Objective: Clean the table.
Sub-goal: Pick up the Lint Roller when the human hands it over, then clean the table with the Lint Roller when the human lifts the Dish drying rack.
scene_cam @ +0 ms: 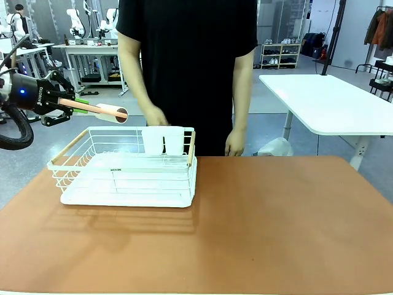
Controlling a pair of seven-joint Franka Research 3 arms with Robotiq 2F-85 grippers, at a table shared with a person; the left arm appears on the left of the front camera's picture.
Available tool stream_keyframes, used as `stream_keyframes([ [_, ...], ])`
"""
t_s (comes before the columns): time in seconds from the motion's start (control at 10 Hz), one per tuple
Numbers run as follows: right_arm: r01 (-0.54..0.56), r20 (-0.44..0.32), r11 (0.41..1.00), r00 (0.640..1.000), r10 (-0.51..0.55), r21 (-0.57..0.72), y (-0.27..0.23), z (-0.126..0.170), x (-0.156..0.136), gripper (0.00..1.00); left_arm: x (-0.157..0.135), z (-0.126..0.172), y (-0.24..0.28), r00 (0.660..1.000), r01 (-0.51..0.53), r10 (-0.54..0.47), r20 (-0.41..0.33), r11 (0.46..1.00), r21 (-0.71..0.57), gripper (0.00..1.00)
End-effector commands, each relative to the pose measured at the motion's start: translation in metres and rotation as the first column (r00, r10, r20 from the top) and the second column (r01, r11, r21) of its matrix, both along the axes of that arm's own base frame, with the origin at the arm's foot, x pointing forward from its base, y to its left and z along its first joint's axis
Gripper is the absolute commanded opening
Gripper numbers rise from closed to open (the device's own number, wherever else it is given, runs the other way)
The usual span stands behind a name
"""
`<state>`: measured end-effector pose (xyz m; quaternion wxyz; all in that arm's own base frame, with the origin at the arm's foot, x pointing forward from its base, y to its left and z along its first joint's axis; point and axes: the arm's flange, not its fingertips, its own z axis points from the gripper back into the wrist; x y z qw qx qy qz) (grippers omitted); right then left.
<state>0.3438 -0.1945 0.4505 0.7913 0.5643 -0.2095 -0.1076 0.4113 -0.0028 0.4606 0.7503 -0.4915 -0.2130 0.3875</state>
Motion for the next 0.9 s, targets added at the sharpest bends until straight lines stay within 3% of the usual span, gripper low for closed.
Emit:
stream_keyframes([
  [0.0,0.004,0.001,1.000,1.000,-0.004,0.013,0.0028,0.0014,-0.0042,1.00,0.0001,0.0003,-0.0007,1.000,0.000,0.000,-0.001,1.000,-0.001,0.08],
  [0.8,0.004,0.001,1.000,1.000,-0.004,0.013,0.0028,0.0014,-0.0042,1.00,0.0001,0.0003,-0.0007,1.000,0.000,0.000,-0.001,1.000,-0.001,0.08],
])
